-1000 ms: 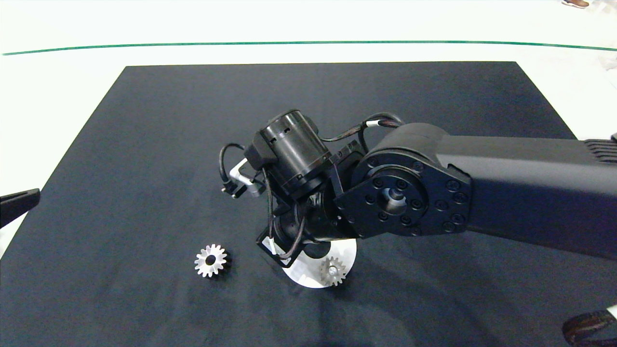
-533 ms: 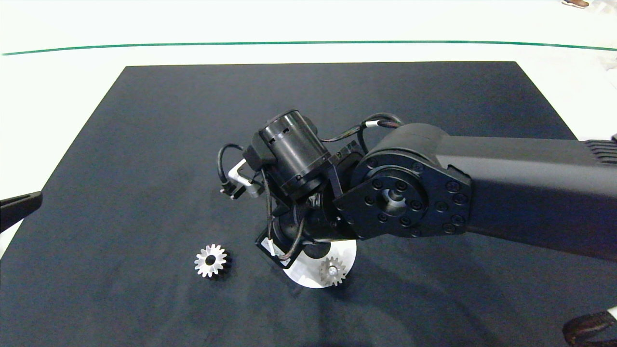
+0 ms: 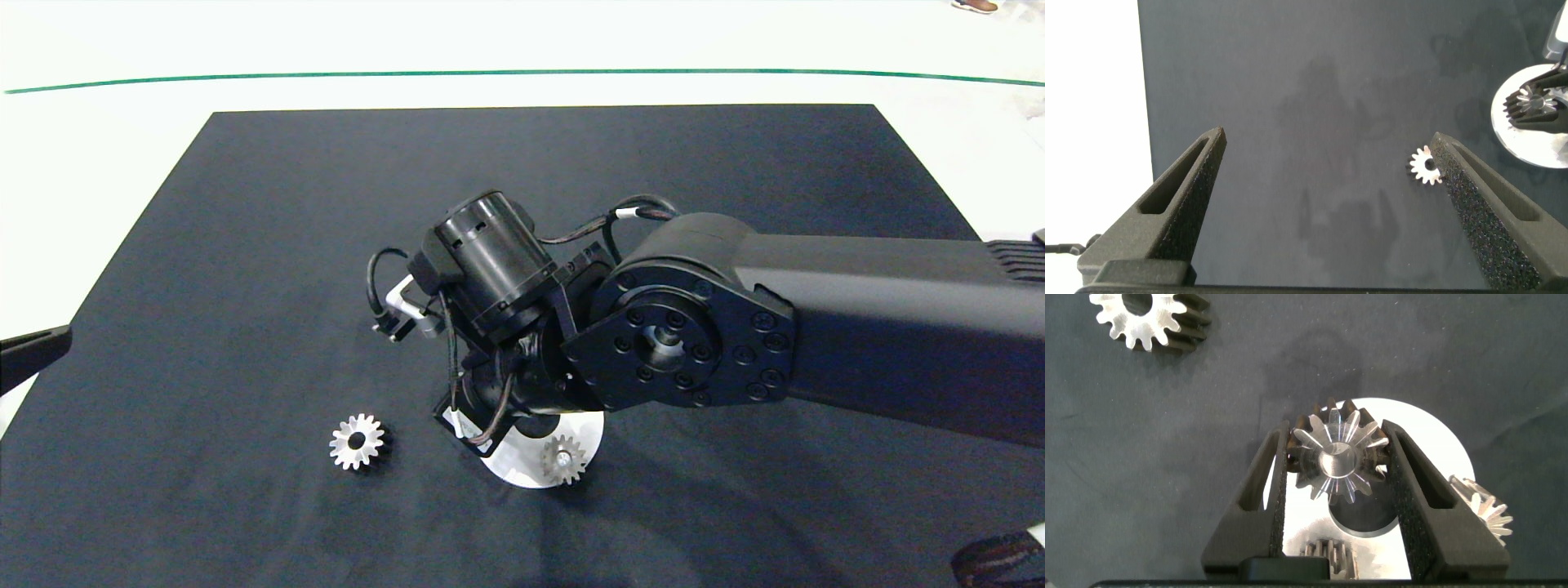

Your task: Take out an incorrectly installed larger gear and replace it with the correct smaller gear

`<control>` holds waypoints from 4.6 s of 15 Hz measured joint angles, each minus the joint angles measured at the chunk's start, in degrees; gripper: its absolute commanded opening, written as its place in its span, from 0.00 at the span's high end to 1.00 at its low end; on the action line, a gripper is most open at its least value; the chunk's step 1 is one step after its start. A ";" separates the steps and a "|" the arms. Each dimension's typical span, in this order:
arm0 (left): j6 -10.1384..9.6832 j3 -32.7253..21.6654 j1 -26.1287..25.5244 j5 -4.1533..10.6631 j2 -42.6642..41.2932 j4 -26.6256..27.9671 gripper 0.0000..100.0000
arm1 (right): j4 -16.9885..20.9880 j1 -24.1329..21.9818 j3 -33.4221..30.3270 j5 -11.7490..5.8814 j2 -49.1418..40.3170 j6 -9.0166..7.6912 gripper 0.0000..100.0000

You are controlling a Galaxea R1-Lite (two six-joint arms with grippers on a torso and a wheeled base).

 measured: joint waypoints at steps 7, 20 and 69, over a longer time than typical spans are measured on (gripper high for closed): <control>0.00 0.09 0.00 -0.09 0.00 0.00 0.00 | 0.00 0.69 0.52 -0.11 0.59 0.00 0.75; 0.55 0.20 0.00 -0.09 0.00 0.00 0.00 | -1.45 0.39 1.24 -0.49 0.74 -0.09 0.75; -0.01 10.79 3.61 0.61 -12.64 -9.16 0.00 | -40.42 -16.90 53.11 -15.48 -45.95 1.62 0.00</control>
